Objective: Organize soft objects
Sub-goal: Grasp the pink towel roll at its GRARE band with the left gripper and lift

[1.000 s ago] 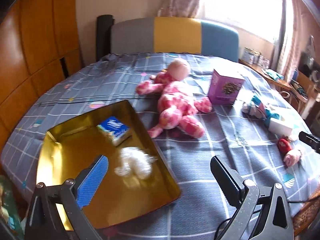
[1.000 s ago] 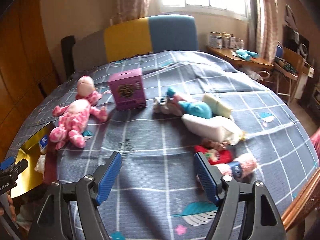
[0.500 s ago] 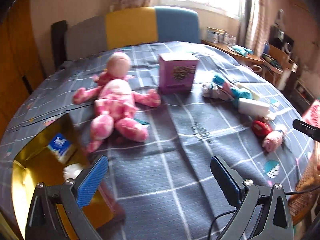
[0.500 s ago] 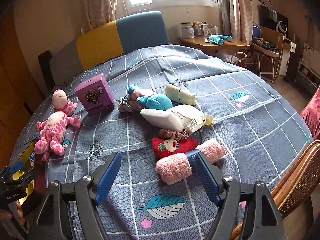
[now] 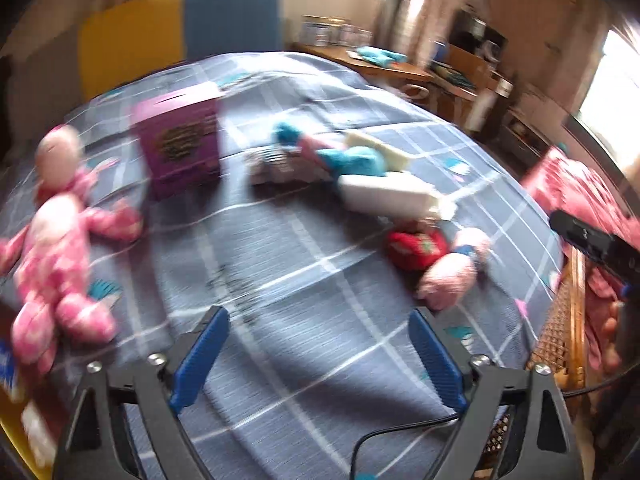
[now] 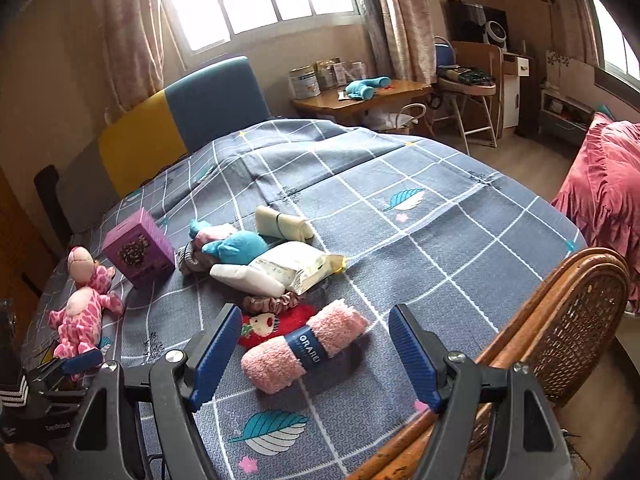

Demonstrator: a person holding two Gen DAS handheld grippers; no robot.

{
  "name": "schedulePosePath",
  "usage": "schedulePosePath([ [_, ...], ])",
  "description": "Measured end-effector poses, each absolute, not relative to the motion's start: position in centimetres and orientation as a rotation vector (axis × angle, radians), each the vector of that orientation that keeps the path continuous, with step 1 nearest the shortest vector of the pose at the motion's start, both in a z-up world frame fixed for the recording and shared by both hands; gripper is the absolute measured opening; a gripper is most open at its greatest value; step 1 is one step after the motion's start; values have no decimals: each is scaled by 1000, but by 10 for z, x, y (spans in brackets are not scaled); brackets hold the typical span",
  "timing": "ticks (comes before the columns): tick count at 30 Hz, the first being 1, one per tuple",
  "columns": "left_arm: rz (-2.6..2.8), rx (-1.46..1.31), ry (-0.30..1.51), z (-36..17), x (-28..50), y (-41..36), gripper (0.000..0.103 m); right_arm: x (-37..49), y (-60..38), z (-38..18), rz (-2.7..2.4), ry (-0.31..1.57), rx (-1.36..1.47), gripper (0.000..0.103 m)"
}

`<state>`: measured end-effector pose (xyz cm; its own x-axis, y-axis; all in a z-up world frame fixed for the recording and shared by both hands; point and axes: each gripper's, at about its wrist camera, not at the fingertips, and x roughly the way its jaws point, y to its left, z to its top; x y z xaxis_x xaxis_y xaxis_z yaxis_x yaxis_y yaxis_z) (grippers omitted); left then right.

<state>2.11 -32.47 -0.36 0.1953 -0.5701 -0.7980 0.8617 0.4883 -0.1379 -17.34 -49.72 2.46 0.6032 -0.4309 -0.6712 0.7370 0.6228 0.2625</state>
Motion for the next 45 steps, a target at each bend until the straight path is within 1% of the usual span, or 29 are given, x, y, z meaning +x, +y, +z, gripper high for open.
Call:
schedulePosePath([
  [1,-1092,414,904,-3,12,-340,77,-179,-500,26,-731,590,572,77],
  [3,-1206,477,879,-4,-6,-369,65,-190,-507,29,-750,574,587,77],
  [8,-1370,676,797,-17,-55,-430,62,-213,-519,30,-782,552,623,77],
  [13,-1406,813,778,-42,-84,-471,60,-226,-528,21,-800,565,657,77],
  [15,-1398,836,791,-51,-88,-484,52,-229,-531,17,-803,569,672,77],
  [16,-1391,841,793,-55,-86,-485,49,-231,-531,16,-802,569,680,77],
  [17,-1371,851,781,-59,-86,-488,34,-231,-531,14,-797,570,686,77],
  [18,-1350,854,761,-61,-84,-487,26,-231,-531,14,-793,572,687,77],
  [19,-1348,837,760,-60,-81,-486,25,-230,-531,13,-791,574,685,77],
  [21,-1359,753,781,-52,-71,-478,16,-228,-531,13,-785,578,681,77],
  [22,-1357,720,776,-46,-70,-471,14,-227,-531,14,-781,576,679,77],
  [23,-1356,692,774,-40,-65,-463,6,-226,-530,15,-780,574,676,77],
  [24,-1354,669,780,-34,-63,-454,2,-226,-530,16,-777,571,674,77],
  [28,-1289,567,811,-20,-43,-405,2,-217,-528,21,-744,563,675,77],
  [32,-1189,492,890,-27,-13,-358,2,-202,-522,18,-699,600,674,77],
  [35,-1174,472,909,-34,-4,-339,2,-199,-520,13,-678,608,733,77],
  [37,-1191,480,894,-30,-6,-341,3,-201,-518,14,-680,598,754,77],
  [39,-1244,503,867,-24,-15,-353,7,-203,-513,18,-688,591,740,77],
  [42,-1328,587,806,-16,-39,-388,18,-203,-508,26,-692,594,703,77],
  [43,-1355,624,785,-15,-48,-399,19,-203,-508,28,-692,594,691,77],
  [44,-1382,655,770,-15,-55,-410,23,-204,-508,30,-693,593,682,77],
  [45,-1403,681,766,-16,-60,-419,31,-205,-509,32,-695,590,677,77],
])
